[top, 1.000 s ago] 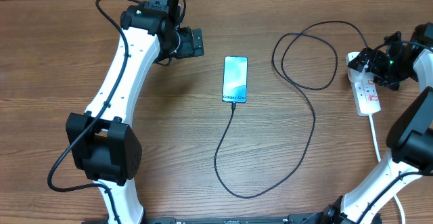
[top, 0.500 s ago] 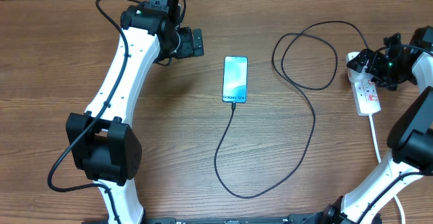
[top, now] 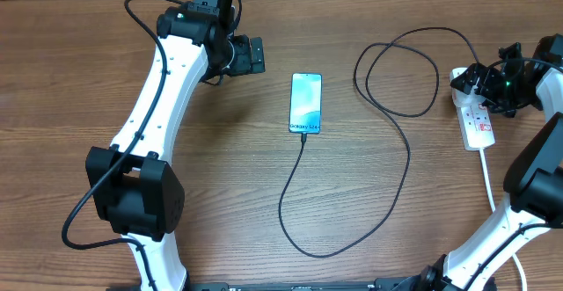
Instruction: Plug charger to phone and switch on socket
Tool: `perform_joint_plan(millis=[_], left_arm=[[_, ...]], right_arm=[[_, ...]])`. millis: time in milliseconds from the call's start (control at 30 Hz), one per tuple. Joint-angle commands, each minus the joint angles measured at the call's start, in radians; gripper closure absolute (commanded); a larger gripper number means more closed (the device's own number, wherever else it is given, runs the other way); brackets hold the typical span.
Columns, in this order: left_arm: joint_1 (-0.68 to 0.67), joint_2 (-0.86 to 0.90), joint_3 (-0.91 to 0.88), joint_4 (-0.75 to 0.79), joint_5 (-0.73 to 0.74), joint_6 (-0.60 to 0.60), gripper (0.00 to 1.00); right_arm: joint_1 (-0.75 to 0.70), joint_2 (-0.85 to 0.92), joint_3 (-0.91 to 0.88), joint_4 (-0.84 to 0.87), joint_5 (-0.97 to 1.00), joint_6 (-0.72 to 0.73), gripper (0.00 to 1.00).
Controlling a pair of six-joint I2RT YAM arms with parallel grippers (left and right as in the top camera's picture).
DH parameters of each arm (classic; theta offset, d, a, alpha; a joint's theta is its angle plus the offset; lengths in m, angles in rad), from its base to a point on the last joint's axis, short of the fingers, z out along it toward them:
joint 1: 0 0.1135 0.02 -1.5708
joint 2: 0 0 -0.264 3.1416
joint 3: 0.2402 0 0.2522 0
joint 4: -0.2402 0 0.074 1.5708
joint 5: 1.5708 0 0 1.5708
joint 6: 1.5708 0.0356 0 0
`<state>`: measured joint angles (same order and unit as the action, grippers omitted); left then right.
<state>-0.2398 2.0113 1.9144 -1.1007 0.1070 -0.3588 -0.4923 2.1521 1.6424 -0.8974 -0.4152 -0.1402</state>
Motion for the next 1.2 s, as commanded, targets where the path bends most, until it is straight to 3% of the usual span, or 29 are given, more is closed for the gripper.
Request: perform_joint_plan(millis=[0,1167], left_arm=[[0.004,-0.024,0.020,-0.002,-0.014,0.023,0.00],[0.004,-0.024,0.020,-0.002,-0.014,0.023,0.00]], right_arm=[[0.002,0.005,-0.019,-0.032,-0.039,0.008,0.00],[0.071,0.005,-0.019,-0.055,-0.050,0.012,0.00]])
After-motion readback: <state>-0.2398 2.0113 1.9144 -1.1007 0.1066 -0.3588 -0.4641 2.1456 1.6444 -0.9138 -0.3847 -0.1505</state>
